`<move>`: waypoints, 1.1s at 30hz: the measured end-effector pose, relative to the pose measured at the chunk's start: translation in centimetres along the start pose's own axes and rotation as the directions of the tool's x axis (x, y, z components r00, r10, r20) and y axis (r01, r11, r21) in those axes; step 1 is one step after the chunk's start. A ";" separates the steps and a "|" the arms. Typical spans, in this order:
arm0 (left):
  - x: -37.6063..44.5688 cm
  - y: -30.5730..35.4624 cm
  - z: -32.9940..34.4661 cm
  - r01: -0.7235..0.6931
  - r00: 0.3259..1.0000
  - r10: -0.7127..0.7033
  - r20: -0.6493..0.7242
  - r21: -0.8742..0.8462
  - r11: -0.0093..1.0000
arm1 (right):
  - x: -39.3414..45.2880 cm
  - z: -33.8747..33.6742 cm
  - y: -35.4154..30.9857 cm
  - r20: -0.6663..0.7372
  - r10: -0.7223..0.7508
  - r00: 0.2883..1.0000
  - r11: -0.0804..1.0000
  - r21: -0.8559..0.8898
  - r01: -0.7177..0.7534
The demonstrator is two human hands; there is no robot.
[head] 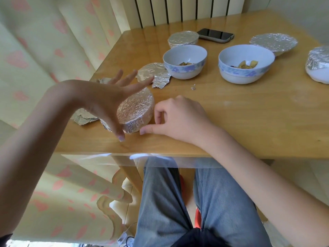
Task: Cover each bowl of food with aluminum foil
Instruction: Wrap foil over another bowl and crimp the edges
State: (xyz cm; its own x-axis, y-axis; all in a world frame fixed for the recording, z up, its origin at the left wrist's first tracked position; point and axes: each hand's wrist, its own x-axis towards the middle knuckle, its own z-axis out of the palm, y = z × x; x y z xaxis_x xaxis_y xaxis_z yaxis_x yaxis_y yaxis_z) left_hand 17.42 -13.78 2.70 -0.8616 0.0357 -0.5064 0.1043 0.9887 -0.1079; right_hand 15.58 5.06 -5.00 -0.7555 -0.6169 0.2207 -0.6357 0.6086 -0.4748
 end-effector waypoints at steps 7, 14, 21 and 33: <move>0.7 0.3 0.3 -0.116 0.993 0.117 0.010 -0.046 0.992 | 0.4 1.0 -1.3 -0.048 -0.012 0.999 1.000 -0.019 0.011; 0.8 0.5 0.5 -0.106 0.994 0.106 0.006 -0.015 0.994 | 1.8 0.6 0.1 0.035 -0.022 0.999 0.976 0.219 0.014; 1.1 -0.4 1.0 -0.122 0.992 0.120 -0.046 -0.049 0.991 | 3.5 -0.6 0.2 0.164 0.029 0.986 0.993 0.105 -0.047; 1.0 0.2 0.8 -0.022 0.998 0.019 -0.055 -0.046 0.999 | 3.0 -0.9 0.5 0.030 0.000 1.000 0.999 0.046 -0.001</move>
State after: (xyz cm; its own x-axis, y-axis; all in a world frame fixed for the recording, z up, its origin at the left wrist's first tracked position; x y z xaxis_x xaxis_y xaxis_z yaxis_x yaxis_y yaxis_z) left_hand 17.04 -13.63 1.48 -0.8856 0.0628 -0.4602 0.1005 0.9933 -0.0577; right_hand 12.85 4.00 -3.78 -0.7500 -0.6319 0.1952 -0.6271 0.5857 -0.5135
